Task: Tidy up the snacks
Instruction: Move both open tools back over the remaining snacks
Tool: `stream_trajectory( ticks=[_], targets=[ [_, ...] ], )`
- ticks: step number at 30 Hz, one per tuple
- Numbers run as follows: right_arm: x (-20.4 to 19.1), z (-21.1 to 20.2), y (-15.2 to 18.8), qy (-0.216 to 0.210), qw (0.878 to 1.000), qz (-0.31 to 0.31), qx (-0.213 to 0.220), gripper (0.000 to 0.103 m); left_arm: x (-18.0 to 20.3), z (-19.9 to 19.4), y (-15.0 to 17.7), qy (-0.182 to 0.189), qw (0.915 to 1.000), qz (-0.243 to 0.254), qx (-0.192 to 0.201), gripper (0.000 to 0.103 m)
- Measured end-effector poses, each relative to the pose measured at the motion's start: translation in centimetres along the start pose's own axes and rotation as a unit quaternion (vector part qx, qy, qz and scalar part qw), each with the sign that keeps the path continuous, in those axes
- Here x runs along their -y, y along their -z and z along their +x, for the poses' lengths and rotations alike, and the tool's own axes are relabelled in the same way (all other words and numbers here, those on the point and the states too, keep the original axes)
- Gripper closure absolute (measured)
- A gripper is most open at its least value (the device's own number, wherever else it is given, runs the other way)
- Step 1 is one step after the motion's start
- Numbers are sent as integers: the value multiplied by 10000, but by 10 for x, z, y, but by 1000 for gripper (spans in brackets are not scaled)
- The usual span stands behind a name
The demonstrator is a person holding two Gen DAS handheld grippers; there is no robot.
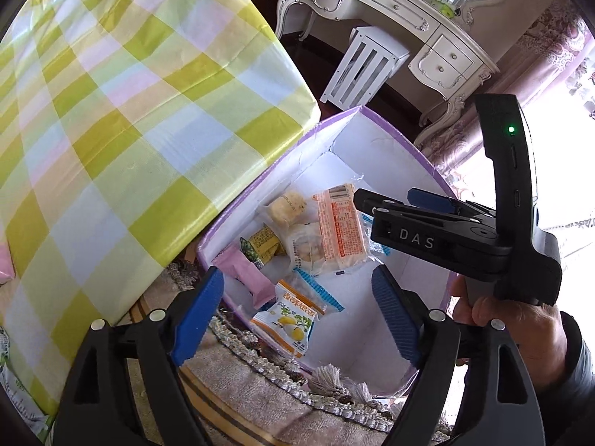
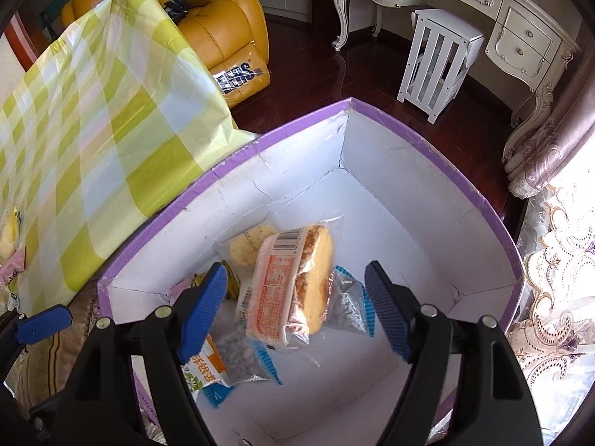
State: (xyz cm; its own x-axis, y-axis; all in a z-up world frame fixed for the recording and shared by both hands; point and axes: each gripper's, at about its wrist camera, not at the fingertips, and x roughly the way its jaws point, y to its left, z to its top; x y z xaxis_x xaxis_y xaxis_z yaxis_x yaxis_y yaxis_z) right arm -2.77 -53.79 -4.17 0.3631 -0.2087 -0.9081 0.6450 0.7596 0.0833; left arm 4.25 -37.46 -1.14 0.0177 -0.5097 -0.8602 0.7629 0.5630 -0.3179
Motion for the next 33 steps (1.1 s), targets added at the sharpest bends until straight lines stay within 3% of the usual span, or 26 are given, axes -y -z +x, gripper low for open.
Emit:
stream_trajectory(
  ticks=[11, 18, 24, 29, 33],
  targets=[
    [-67, -37, -3, -767, 9958, -352, 341, 26, -59, -56, 23, -615, 9930, -703, 727, 24],
    [-117, -57, 5, -1280, 9875, -795, 467, 26, -101, -91, 56, -895, 9817, -1311, 1054, 24],
    [-159, -59, 18, -1632, 9790, -1186, 278, 26, -132, -123, 91, -1087, 9673, -1864, 1337, 24],
    [-188, -63, 26, -1744, 9705, -1639, 282, 26, -155, -152, 124, -1412, 9483, -2352, 1594, 24],
    [-213, -63, 35, -1741, 9599, -2179, 276, 26, -176, -164, 146, -1609, 9341, -2767, 1582, 25]
  ],
)
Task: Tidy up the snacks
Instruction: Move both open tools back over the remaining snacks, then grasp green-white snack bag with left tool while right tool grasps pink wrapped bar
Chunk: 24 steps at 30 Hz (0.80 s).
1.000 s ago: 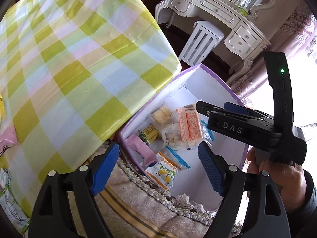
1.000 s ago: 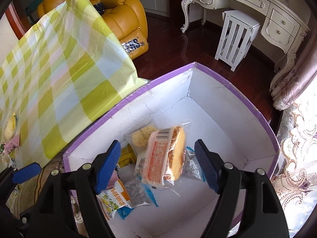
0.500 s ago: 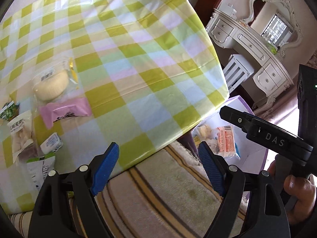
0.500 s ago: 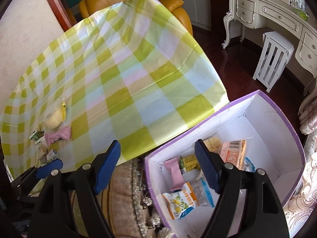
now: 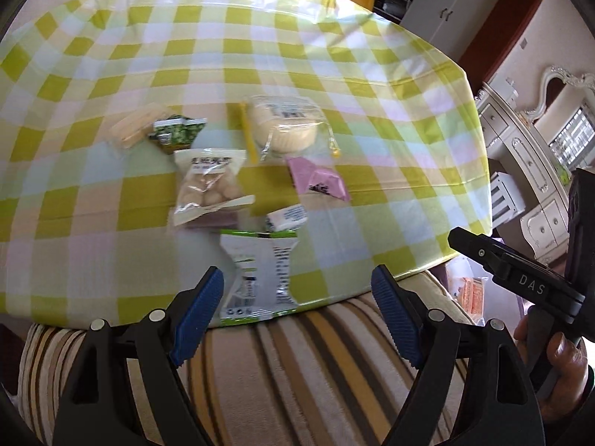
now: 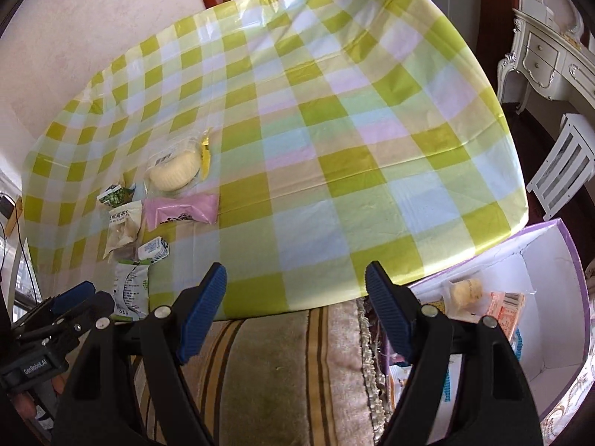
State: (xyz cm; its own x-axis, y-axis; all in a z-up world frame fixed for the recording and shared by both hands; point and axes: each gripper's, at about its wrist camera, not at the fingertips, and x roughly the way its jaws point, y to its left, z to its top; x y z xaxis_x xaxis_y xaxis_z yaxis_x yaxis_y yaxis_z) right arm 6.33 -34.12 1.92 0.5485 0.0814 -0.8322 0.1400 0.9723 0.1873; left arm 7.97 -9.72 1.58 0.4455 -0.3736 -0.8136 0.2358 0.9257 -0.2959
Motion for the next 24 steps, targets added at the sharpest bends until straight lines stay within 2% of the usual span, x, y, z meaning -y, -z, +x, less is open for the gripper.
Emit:
stream_trajectory(
  ticks=[4, 6, 13, 16, 17, 19, 21, 23, 24],
  targets=[
    [-23, 9, -1, -46, 9986, -515, -66, 26, -14, 8, 2, -157, 9995, -125, -231, 28],
    [-33, 13, -2, -58, 9973, -737, -46, 26, -12, 16, 2, -198, 9991, -66, -364, 32],
    [-61, 27, -9, -51, 9899, -1415, 43, 26, -5, 41, -7, -547, 9963, 175, -634, 35],
    [-72, 34, -12, -39, 9857, -1686, 46, 26, -5, 51, -8, -640, 9946, 273, -775, 42],
    [-75, 38, -13, -36, 9844, -1757, 35, 26, -5, 53, -7, -671, 9941, 295, -806, 48],
    [-80, 44, -16, -56, 9828, -1848, 5, 26, -3, 54, -7, -747, 9934, 374, -784, 50],
    [-84, 52, -19, -50, 9814, -1916, -49, 26, -4, 53, -7, -800, 9931, 407, -755, 58],
    [-89, 59, -22, -50, 9798, -1999, -83, 26, -8, 52, -8, -776, 9939, 323, -711, 67],
    [-91, 63, -23, -40, 9792, -2028, -101, 26, -10, 51, -9, -709, 9948, 245, -688, 67]
  ],
)
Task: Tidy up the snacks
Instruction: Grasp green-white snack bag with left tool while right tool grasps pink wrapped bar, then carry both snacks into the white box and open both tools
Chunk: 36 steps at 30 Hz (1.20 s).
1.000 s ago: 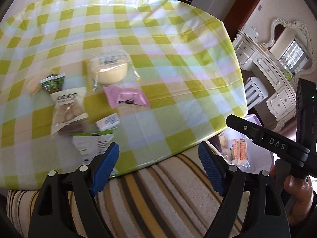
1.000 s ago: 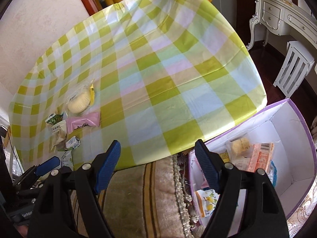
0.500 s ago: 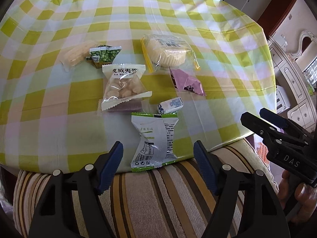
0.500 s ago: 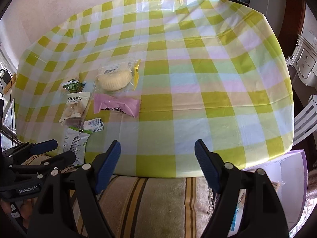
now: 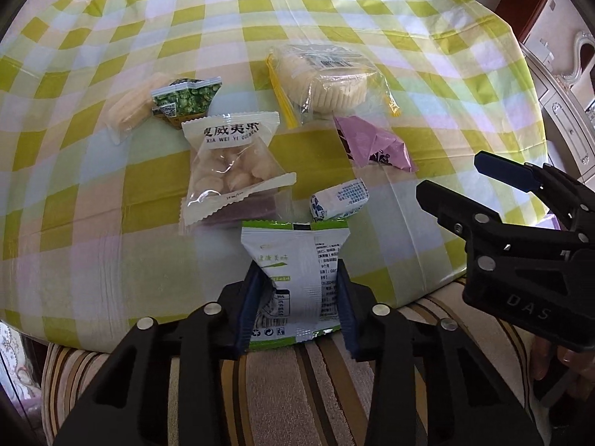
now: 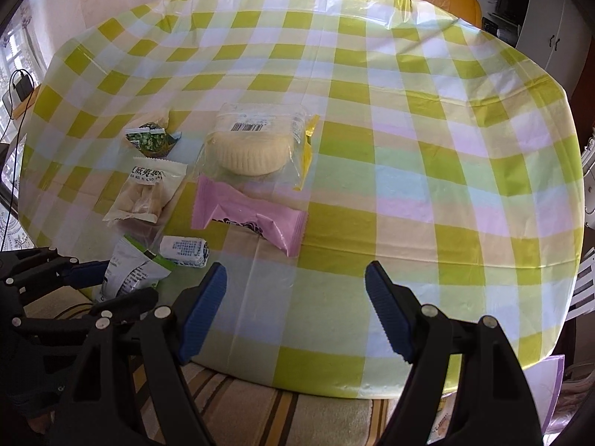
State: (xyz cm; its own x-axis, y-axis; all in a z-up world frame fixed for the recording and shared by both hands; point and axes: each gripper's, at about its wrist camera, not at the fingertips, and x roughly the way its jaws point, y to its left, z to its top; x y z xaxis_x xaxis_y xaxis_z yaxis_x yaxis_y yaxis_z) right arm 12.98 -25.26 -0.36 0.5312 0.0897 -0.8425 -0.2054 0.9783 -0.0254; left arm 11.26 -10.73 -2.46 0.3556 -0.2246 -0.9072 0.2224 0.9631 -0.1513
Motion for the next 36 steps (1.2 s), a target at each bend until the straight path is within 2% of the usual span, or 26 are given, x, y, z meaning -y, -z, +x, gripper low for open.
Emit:
stream_trajectory(
  ticks=[12, 14, 19, 27, 30, 32, 36],
  targets=[
    [-6, 38, -26, -161, 9996, -133, -167, 27, -23, -11, 0, 250, 9969, -651, 370, 70],
    [-5, 43, -30, -209, 9995, -102, -195, 33, -25, -13, 0, 268, 9962, -712, 420, 70],
    [-2, 53, -37, -345, 9990, 44, -265, 41, -31, -12, -2, 332, 9947, -852, 464, 70],
    [2, 55, -41, -230, 9993, 226, -213, 54, -34, -12, -2, 382, 9939, -918, 480, 70],
    [5, 53, -39, -169, 9992, 318, -176, 64, -36, -11, -3, 413, 9935, -950, 479, 70],
    [7, 51, -37, -148, 9990, 372, -176, 77, -36, -11, -3, 420, 9933, -958, 487, 70],
    [11, 47, -32, -194, 9982, 539, -162, 84, -37, -12, -3, 448, 9927, -987, 522, 71]
  ],
)
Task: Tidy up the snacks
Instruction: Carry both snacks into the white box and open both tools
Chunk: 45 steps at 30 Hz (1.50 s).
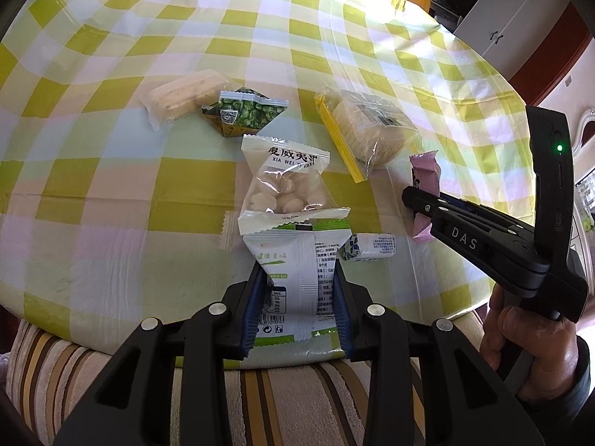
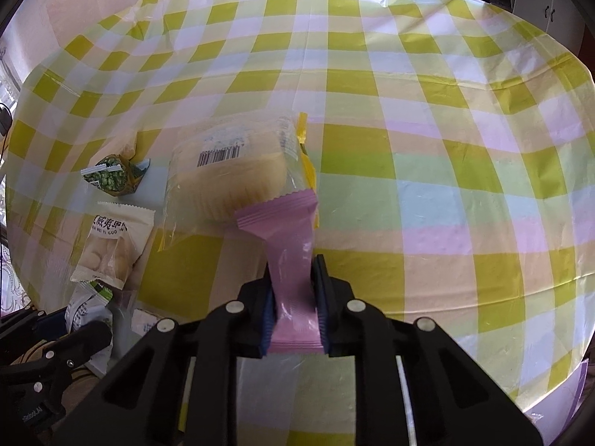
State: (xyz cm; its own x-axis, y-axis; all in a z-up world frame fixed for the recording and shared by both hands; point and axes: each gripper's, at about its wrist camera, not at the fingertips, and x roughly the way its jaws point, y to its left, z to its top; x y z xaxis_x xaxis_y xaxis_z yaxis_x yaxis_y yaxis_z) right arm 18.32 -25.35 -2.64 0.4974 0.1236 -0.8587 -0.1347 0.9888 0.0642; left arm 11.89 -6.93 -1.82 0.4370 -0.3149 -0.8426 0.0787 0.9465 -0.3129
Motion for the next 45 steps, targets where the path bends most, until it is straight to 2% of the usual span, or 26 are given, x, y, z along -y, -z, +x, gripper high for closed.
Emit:
stream_trajectory(
  ticks=[7, 14, 26, 34, 45],
  targets=[
    [1, -14, 9, -60, 9999, 108, 74, 85, -3, -7, 3, 204, 9997, -75, 151, 71],
    [0, -37, 23, -162, 9996, 183, 150, 85, 3, -17, 6, 138, 9993, 53, 333, 71],
    [22, -73, 42, -217, 9979, 517, 331, 85, 29, -36, 12, 161, 9979, 390, 485, 71],
    [53, -92, 60, -43, 9964, 761, 373, 85, 68, -35, 16, 422, 9952, 784, 405, 71],
    [107, -106, 93, 384, 9914, 1226, 257, 85, 132, -19, 26, 812, 9855, 1482, 146, 71]
  ],
)
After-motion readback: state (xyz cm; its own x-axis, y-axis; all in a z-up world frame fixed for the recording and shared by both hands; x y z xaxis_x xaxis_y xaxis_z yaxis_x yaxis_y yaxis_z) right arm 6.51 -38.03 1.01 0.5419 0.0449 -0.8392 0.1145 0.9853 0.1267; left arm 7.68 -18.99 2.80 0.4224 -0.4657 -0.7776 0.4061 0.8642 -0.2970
